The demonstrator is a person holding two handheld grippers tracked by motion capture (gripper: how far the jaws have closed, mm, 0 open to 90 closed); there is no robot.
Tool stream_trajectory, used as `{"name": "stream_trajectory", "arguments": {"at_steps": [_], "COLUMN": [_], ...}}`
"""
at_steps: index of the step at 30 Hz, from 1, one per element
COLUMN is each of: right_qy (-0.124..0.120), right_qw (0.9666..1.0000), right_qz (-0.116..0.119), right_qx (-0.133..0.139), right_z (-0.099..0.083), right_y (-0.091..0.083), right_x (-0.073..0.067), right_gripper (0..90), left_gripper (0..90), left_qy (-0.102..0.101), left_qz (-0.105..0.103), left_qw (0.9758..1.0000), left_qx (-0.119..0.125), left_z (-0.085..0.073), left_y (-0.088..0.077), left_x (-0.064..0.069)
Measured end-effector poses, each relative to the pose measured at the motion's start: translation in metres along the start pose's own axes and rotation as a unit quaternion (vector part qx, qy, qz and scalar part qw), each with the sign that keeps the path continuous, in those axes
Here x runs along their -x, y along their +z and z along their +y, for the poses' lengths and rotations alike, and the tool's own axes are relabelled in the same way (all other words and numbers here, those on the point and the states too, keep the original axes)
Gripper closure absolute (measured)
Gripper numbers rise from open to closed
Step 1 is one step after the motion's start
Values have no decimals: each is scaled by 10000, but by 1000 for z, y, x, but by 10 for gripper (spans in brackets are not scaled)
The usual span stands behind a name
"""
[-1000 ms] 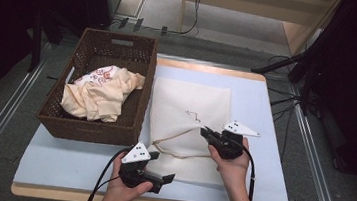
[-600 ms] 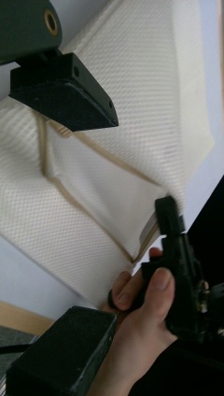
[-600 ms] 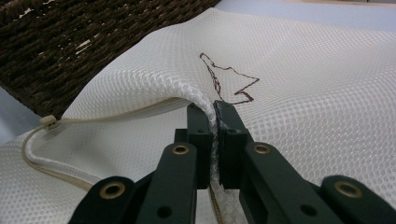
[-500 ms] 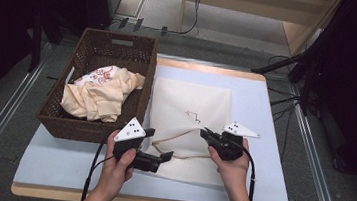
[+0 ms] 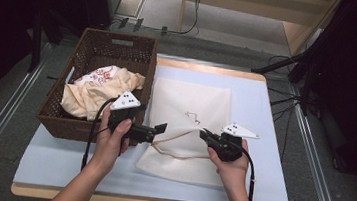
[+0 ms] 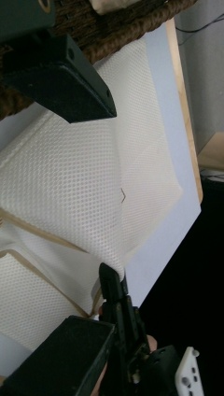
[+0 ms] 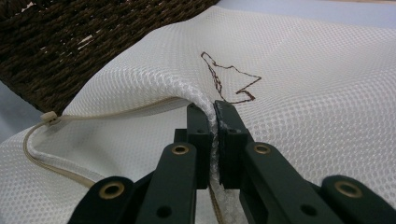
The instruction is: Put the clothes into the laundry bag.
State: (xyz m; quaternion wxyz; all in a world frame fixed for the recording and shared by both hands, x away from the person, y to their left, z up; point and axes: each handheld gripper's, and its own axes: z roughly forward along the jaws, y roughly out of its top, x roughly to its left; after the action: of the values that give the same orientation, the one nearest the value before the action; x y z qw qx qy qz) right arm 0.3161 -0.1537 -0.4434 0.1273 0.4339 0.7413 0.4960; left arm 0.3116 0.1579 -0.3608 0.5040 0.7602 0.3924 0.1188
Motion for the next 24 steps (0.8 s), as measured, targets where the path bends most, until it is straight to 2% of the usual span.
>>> {"name": "stream_trajectory", "arguments": {"at_steps": [5,7,9,11,13,17,20,24], "right_qy": [-30,-32,-26,-18,-35,-1,8,-1], "right_qw": [10000,10000,10000,10000,10000,10000,10000,10000], "right_qz": [17,10,19,19,24,36,41,39], "right_qx": [5,-6,-4,-18,-26,-39,-40,-42], "right_z": [-1,-1,-1,-2,-2,-3,-3,-3], "right_y": [0,0,1,1,1,1,1,2], "right_x": [1,0,0,0,0,0,1,1], "right_gripper": [862,862,862,862,860,859,858,858], "left_gripper": [7,8,7,6,6,6,6,6], "left_qy": [-89,-98,-206,-295,-278,-199,-431,-598], "left_qz": [216,225,177,224,269,534,619,897], "left_qw": [9997,9997,9995,9992,9991,9983,9971,9942], "left_qx": [41,79,129,148,192,105,59,-46], "left_z": [13,18,24,30,34,38,38,36], "left_y": [4,4,3,3,3,3,4,4], "left_x": [-17,-24,-31,-37,-43,-62,-79,-101]}}
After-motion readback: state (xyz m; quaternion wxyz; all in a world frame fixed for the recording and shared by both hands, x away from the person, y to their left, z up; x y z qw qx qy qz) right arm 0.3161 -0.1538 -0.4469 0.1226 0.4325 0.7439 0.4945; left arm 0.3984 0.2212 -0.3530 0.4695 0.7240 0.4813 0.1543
